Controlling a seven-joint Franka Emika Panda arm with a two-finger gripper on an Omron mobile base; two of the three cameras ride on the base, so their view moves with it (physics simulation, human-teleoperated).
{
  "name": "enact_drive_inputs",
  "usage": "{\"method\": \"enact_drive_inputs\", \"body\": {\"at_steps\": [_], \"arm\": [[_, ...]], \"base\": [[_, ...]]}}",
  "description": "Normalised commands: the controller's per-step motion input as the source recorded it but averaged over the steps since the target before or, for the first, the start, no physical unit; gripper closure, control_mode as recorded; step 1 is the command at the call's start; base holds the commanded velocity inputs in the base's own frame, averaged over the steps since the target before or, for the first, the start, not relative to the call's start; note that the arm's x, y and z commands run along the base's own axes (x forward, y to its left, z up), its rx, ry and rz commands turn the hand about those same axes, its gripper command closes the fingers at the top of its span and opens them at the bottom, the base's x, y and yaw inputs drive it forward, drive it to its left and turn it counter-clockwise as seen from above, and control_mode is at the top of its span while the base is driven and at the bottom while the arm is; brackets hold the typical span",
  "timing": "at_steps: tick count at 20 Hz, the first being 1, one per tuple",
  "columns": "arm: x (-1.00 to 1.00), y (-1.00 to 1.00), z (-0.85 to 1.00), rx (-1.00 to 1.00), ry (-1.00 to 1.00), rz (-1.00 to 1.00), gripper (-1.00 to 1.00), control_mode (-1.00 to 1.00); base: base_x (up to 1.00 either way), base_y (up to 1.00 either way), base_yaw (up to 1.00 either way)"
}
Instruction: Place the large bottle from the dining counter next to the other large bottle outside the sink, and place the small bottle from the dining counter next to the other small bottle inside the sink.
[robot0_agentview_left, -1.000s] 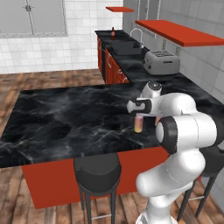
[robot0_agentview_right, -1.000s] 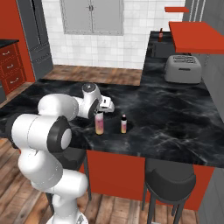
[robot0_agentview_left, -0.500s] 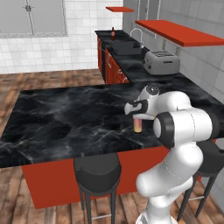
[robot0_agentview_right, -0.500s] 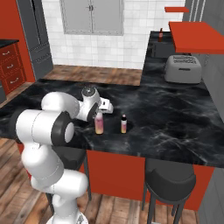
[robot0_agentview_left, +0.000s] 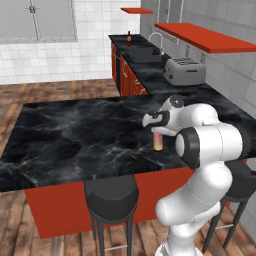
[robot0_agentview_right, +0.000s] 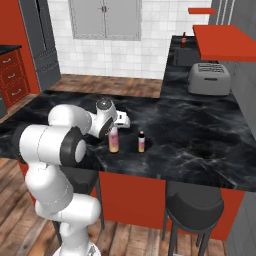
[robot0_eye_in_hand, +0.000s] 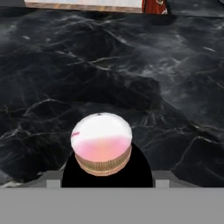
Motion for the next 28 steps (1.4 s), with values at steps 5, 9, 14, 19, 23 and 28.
{"method": "enact_drive_inputs", "body": {"at_steps": [5, 9, 14, 19, 23, 28], "arm": [[-0.39, -0.02, 0.61, 0.00, 0.01, 0.00, 1.00, -1.00], [-0.33, 0.03, 0.71, 0.01, 0.00, 0.00, 1.00, -1.00], [-0.25, 0.20, 0.59, 0.00, 0.01, 0.00, 1.00, -1.00], [-0.51, 0.00, 0.61, 0.01, -0.11, 0.00, 1.00, -1.00], [-0.42, 0.02, 0.65, 0.00, -0.03, 0.00, 1.00, -1.00], [-0.49, 0.05, 0.57, 0.00, -0.12, 0.01, 1.00, -1.00]], "base": [[0.00, 0.00, 0.00], [0.00, 0.00, 0.00], [0.00, 0.00, 0.00], [0.00, 0.00, 0.00], [0.00, 0.00, 0.00], [0.00, 0.00, 0.00]]}}
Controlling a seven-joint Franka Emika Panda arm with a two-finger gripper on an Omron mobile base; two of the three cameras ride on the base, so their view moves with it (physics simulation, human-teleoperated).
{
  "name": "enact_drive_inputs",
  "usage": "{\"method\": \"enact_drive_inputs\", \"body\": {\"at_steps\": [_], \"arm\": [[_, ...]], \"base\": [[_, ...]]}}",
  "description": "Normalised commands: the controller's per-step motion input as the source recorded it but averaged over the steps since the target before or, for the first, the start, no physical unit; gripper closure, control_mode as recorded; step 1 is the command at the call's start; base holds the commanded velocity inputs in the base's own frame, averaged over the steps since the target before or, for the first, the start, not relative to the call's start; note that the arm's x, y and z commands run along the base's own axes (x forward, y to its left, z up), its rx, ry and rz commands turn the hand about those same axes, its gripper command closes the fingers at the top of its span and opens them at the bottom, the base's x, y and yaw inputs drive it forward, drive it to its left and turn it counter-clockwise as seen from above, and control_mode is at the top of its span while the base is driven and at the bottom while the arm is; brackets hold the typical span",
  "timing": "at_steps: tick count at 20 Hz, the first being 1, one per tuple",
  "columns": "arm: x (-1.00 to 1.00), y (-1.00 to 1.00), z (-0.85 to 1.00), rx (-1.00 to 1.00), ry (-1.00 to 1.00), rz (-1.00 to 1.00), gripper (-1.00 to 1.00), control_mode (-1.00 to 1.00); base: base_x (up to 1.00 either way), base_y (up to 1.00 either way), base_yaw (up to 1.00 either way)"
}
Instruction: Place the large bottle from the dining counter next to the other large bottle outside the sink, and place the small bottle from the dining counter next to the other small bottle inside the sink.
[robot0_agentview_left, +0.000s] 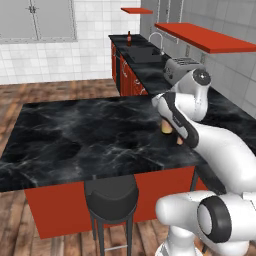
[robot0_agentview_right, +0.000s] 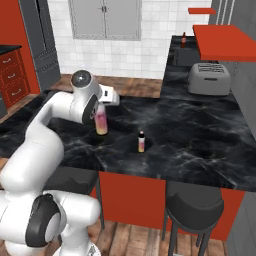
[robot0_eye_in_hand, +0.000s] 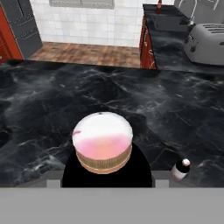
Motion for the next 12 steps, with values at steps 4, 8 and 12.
{"method": "enact_drive_inputs", "body": {"at_steps": [4, 8, 12], "arm": [[-0.49, 0.09, 0.47, 0.00, -0.20, 0.02, 1.00, -1.00], [-0.55, 0.02, 0.38, 0.00, -0.22, 0.02, 1.00, -1.00], [-0.58, 0.00, 0.31, 0.01, -0.06, -0.01, 1.00, -1.00]], "base": [[0.00, 0.00, 0.00], [0.00, 0.00, 0.00], [0.00, 0.00, 0.00]]}}
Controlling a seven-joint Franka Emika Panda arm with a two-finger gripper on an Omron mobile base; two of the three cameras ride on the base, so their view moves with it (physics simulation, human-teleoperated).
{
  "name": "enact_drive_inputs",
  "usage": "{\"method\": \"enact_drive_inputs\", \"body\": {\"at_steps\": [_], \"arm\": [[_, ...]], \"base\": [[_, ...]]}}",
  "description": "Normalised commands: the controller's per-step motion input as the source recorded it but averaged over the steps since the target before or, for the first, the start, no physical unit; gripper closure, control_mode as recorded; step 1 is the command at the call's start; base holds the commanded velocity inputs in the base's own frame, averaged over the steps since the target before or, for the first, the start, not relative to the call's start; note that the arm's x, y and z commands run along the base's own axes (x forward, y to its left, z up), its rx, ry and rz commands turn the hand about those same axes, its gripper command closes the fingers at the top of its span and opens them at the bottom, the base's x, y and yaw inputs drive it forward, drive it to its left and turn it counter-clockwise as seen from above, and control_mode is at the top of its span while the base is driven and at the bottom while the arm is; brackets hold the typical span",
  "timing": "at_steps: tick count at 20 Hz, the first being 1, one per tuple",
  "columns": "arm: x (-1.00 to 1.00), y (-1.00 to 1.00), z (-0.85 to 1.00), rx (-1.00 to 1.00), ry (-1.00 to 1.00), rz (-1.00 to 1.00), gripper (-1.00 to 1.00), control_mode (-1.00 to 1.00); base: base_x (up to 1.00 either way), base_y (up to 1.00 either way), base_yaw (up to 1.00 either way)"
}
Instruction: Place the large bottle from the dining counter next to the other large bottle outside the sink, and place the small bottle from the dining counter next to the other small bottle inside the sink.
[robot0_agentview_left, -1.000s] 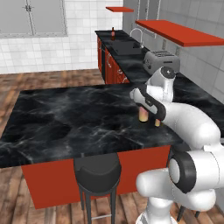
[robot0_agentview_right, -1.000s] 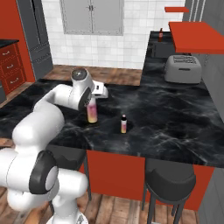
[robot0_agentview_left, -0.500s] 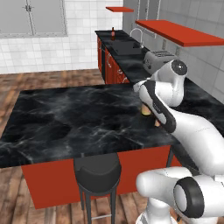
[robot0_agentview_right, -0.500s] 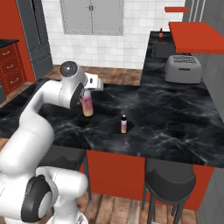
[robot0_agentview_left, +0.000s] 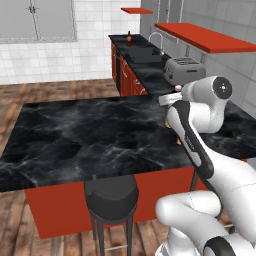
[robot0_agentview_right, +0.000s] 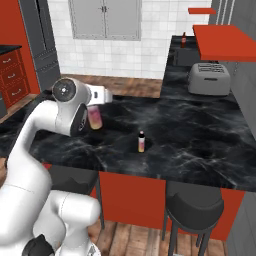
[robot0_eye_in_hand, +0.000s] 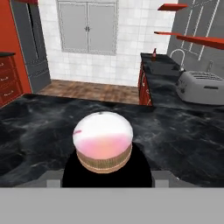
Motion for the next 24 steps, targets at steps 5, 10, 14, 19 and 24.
{"method": "enact_drive_inputs", "body": {"at_steps": [5, 10, 14, 19, 24], "arm": [[-0.56, 0.00, 0.31, 0.03, 0.17, -0.11, 1.00, -1.00], [-0.60, 0.00, 0.42, 0.06, 0.14, -0.13, 1.00, -1.00], [-0.17, 0.00, 0.10, 0.01, 0.01, -0.03, 1.00, 1.00], [0.00, 0.00, 0.00, 0.00, 0.00, 0.00, 1.00, 1.00], [0.00, 0.00, 0.00, 0.00, 0.00, 0.00, 1.00, 1.00]], "base": [[0.00, 0.00, 0.00], [0.00, 0.00, 0.00], [-0.51, 0.00, -0.06], [-0.82, 0.34, -0.07], [-0.52, 0.97, -0.02]]}}
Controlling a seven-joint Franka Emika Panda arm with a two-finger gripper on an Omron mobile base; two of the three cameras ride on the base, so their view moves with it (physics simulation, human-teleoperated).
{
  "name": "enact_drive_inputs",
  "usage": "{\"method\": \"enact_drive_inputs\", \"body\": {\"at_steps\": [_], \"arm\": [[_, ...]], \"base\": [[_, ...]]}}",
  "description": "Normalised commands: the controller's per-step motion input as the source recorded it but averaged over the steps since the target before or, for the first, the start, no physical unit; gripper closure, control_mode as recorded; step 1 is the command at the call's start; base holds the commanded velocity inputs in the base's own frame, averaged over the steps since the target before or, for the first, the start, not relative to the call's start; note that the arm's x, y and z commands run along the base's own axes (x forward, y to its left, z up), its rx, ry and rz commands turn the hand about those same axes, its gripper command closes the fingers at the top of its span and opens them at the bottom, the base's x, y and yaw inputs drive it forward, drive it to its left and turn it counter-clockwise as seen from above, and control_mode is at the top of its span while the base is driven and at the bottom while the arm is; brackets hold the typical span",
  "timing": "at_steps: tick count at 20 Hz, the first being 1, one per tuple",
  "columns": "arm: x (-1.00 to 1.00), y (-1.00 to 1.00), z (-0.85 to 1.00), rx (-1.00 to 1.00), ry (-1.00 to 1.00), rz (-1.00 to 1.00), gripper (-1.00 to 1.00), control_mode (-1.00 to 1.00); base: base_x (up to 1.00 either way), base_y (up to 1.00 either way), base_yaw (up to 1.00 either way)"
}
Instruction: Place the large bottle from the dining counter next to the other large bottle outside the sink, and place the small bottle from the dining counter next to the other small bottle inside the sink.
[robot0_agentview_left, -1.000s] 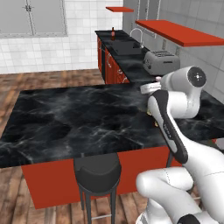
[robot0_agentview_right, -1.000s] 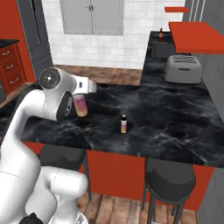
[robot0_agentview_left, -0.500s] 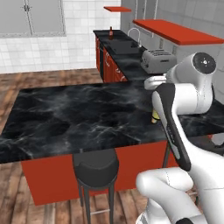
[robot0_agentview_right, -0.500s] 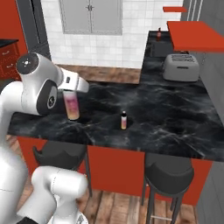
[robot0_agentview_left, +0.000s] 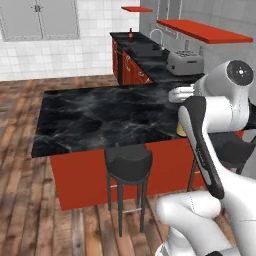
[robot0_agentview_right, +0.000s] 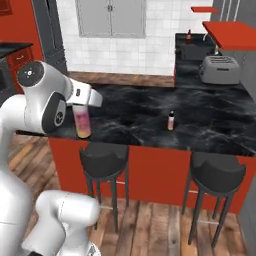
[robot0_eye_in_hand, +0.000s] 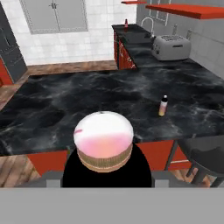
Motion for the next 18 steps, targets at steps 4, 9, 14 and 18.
{"method": "enact_drive_inputs", "body": {"at_steps": [4, 9, 14, 18], "arm": [[0.00, 0.00, 0.00, 0.00, 0.00, 0.00, 1.00, 1.00], [0.00, 0.00, 0.00, 0.00, 0.00, 0.00, 1.00, 1.00], [0.00, 0.00, 0.00, 0.00, 0.00, 0.00, 1.00, 1.00], [0.00, 0.00, 0.00, 0.00, 0.00, 0.00, 1.00, 1.00]], "base": [[-0.08, 0.57, -0.30], [0.00, 0.00, -0.50], [0.00, 0.00, -0.50], [0.00, 0.00, -0.50]]}}
